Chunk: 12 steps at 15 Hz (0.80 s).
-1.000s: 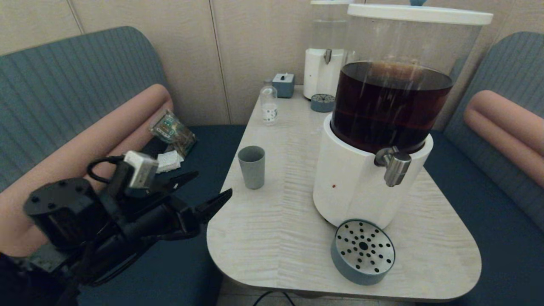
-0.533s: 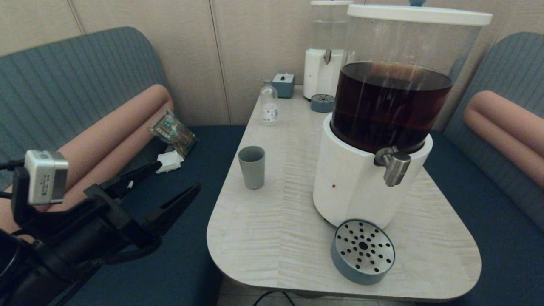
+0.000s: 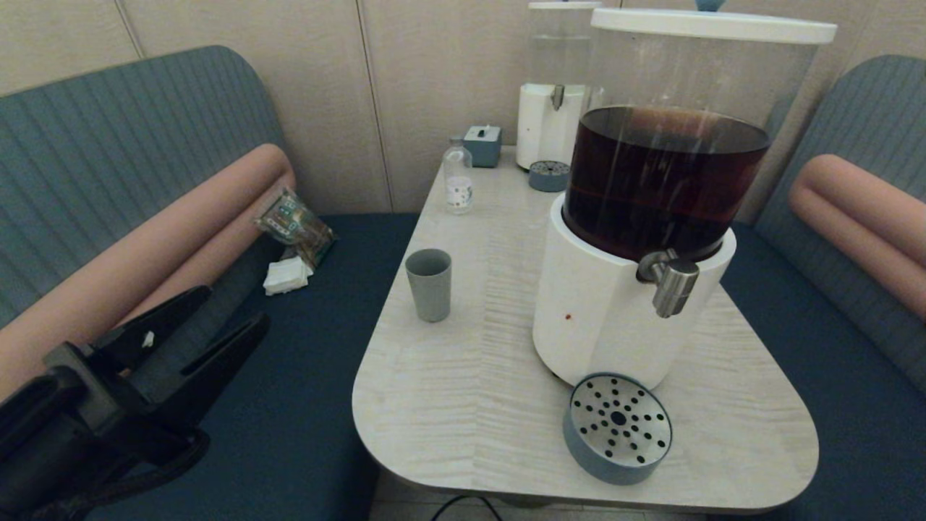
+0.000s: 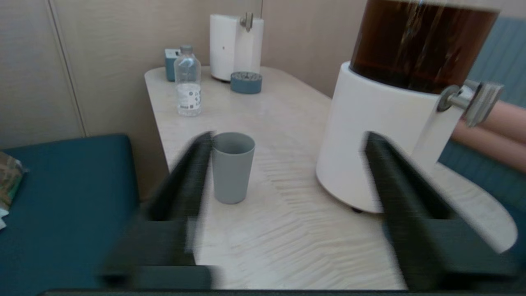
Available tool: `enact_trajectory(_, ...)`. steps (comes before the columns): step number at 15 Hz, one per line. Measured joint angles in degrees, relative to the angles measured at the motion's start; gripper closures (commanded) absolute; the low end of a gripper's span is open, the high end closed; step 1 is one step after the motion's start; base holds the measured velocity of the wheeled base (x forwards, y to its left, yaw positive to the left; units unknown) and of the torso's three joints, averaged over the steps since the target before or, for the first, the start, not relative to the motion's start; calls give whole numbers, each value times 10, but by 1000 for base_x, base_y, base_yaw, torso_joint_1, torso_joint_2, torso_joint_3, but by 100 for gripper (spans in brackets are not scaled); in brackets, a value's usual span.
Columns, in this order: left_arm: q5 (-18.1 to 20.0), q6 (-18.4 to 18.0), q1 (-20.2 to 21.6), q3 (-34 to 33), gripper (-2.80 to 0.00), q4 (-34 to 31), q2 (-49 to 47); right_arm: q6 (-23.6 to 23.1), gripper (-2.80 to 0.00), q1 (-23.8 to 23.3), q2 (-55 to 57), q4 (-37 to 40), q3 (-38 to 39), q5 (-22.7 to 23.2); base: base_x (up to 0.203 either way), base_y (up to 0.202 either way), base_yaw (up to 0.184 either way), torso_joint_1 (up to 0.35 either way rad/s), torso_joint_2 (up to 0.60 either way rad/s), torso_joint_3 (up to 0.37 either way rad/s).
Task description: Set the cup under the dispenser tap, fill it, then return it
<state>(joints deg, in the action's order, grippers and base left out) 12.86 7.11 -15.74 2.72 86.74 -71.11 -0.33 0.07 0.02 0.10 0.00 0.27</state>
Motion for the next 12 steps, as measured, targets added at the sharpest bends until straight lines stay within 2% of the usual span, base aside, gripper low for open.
enact_trajectory(8,-52,19,0,-9,0,-12,66,0,0,0,0,0,0,0,0,0,0,0,0,0)
enact_trajectory(12,-48,16,29,-25,0,-34,124,0,0,0,0,0,0,0,0,0,0,0,0,0)
